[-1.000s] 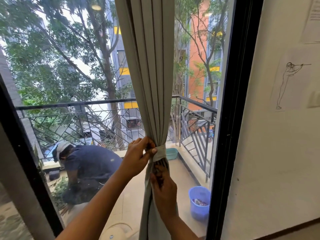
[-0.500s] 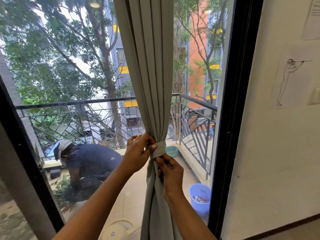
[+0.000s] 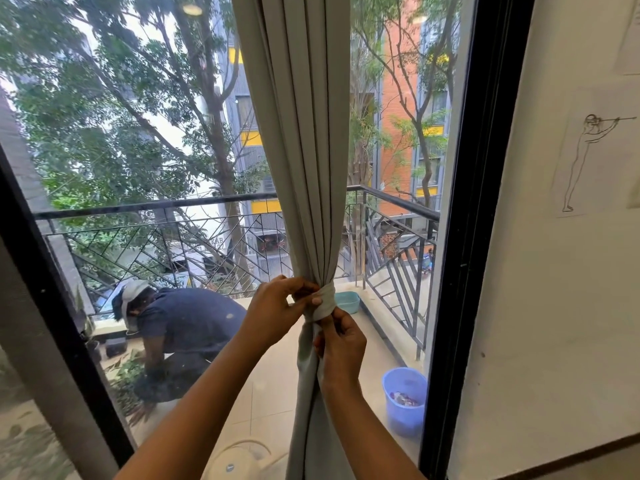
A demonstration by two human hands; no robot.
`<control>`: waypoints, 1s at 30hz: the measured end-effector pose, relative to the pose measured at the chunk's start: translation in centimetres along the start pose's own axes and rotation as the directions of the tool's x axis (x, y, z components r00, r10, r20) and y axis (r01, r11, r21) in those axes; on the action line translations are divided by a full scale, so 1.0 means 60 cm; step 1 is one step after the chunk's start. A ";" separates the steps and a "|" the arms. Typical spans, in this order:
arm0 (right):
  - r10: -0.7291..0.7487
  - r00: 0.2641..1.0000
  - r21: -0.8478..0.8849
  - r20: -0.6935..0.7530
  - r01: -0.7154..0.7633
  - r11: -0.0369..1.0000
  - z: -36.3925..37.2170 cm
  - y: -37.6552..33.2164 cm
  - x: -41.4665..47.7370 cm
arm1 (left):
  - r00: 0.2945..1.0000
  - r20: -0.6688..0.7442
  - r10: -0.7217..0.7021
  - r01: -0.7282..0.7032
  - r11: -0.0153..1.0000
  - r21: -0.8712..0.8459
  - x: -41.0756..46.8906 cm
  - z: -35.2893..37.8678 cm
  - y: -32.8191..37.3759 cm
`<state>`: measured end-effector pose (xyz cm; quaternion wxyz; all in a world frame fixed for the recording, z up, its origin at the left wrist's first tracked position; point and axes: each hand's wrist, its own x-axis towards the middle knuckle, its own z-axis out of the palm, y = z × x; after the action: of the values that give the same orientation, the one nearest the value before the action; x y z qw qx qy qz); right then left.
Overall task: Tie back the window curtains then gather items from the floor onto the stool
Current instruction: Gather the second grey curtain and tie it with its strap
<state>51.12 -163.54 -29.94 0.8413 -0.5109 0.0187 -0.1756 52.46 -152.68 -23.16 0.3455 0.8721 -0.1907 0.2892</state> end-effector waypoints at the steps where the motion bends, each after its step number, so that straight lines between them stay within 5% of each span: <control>1: -0.012 1.000 -0.032 0.013 0.013 0.999 0.001 0.000 0.000 | 1.000 0.003 0.001 -0.001 1.000 0.003 0.003 -0.003 -0.002; 8: -0.107 0.979 -0.326 0.172 0.159 0.932 0.002 -0.010 0.014 | 0.980 -0.167 0.110 -0.107 0.994 0.027 -0.020 0.001 -0.005; 14: 0.239 0.967 -0.131 0.089 -0.226 0.965 -0.002 0.044 -0.015 | 0.941 -0.286 0.181 -0.172 0.983 0.057 -0.048 0.031 -0.021; 17: 0.276 0.952 -0.067 0.134 -0.269 0.961 -0.013 0.033 -0.027 | 0.935 -0.284 0.211 -0.191 0.977 0.097 -0.046 0.023 -0.022; 25: 0.026 0.985 -0.364 0.169 0.038 0.930 -0.010 -0.030 0.004 | 0.978 -0.159 0.132 -0.138 0.990 -0.028 -0.031 0.013 -0.018; 30: -0.288 0.864 -0.666 0.413 0.502 0.551 -0.031 -0.059 0.007 | 0.958 -0.249 0.140 -0.157 0.986 -0.049 -0.031 0.013 -0.003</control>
<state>50.14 -166.71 -27.70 0.4831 -0.8218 -0.1348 -0.2703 51.41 -152.87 -24.89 0.3731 0.8007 -0.2213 0.4131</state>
